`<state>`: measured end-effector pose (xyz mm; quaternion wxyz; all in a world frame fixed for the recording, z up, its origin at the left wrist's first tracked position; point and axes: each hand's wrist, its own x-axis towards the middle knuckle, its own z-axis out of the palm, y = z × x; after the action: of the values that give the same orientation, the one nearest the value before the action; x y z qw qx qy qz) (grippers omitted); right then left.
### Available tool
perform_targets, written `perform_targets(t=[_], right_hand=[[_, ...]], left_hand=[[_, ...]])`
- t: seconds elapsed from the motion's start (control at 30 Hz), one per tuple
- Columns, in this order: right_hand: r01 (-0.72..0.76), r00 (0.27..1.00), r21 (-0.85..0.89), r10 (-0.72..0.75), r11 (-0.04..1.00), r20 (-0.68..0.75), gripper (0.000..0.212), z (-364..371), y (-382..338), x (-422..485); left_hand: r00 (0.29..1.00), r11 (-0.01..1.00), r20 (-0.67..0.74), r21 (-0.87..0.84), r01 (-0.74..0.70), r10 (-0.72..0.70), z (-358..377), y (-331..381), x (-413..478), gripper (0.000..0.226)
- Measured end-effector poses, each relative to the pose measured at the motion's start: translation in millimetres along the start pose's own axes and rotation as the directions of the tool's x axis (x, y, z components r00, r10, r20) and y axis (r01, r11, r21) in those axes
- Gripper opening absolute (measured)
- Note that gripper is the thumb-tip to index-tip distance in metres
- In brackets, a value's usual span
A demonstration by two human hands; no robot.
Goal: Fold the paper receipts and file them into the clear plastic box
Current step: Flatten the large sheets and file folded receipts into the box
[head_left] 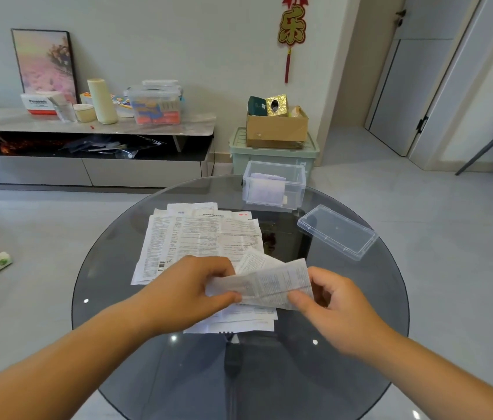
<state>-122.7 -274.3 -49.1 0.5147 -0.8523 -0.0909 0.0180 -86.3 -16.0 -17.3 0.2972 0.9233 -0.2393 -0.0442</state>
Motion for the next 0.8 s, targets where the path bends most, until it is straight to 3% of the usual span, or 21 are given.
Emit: perform_targets(t=[0.17,0.33,0.4,0.5,0.6,0.7,0.8], right_hand=[[0.063,0.997,-0.223,-0.052,0.973,0.055,0.018,-11.5,-1.1,-7.8],[0.196,0.973,-0.434,-0.121,0.88,0.194,0.027,-18.1,-1.5,-11.3],[0.179,0.977,-0.399,-0.116,0.899,0.177,0.031,-20.3,-0.8,-12.0],[0.028,0.997,-0.241,-0.011,0.97,0.072,0.016,-22.2,2.3,-6.2],[-0.082,0.997,-0.08,0.082,0.993,-0.009,0.004,-19.2,0.8,8.5],[-0.156,0.985,-0.067,0.15,0.985,-0.086,0.035,-12.0,-0.2,22.7],[-0.173,0.983,-0.263,0.151,0.949,-0.103,0.078,-4.5,-1.3,27.2]], left_hand=[[0.988,0.958,0.081,0.244,-0.148,0.132,0.3,7.8,-0.3,0.015],[0.967,0.882,0.163,0.401,-0.247,0.197,6.1,20.2,-3.4,0.017],[0.982,0.929,0.105,0.322,-0.181,0.155,5.4,22.8,-3.3,0.023],[1.0,0.995,-0.006,0.104,0.006,-0.006,2.2,19.9,3.1,0.036],[0.989,0.99,0.031,-0.019,0.143,-0.143,7.9,8.6,10.9,0.044],[0.973,0.972,0.035,-0.049,0.23,-0.228,18.2,1.8,16.5,0.062],[0.962,0.959,-0.061,0.085,0.271,-0.267,30.4,2.1,19.7,0.078]])
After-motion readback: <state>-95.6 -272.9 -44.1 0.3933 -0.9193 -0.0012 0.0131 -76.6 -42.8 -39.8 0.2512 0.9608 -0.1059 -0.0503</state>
